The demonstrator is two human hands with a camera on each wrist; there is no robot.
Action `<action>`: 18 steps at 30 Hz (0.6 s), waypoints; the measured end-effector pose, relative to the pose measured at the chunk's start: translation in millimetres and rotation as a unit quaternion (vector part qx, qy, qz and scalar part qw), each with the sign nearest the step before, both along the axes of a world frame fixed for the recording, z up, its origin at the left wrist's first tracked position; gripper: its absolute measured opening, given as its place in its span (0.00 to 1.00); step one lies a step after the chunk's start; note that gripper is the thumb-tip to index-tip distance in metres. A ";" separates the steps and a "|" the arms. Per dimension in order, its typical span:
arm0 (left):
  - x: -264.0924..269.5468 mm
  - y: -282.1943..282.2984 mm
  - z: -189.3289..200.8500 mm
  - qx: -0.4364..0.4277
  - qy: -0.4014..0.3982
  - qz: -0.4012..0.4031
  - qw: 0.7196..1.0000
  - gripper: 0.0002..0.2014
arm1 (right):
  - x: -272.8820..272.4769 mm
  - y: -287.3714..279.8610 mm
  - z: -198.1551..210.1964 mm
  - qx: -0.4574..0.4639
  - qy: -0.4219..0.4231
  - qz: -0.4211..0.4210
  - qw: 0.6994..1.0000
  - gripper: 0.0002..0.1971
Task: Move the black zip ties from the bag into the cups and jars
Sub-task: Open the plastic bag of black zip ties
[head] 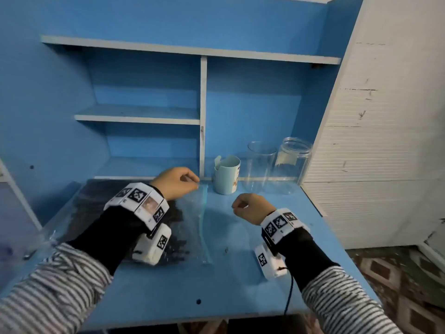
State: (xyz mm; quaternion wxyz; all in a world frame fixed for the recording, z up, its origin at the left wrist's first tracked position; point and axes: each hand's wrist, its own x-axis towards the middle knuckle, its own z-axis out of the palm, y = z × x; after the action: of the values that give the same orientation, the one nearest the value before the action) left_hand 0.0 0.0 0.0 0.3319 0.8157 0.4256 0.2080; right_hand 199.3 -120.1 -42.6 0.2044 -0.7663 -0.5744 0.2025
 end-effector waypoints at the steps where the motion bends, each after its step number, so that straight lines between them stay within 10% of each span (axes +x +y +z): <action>1: -2.0 4.4 0.5 0.000 0.040 0.008 0.999 0.04 | 0.6 2.2 -0.9 -0.004 0.006 0.000 1.000 0.10; 7: -21.1 29.0 -15.4 0.011 0.228 0.041 0.973 0.26 | -4.5 18.2 -6.1 -0.048 0.079 -0.013 0.996 0.08; 18: -32.1 8.9 -21.8 0.014 0.105 0.078 0.991 0.17 | -56.4 35.0 1.5 -0.071 0.232 0.064 0.968 0.34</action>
State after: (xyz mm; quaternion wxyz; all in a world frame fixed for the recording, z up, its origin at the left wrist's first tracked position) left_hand -32.1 8.9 -21.8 0.2562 0.8020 0.5176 0.1522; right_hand 142.8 -85.0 -41.1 0.2639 -0.6724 -0.5436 0.4275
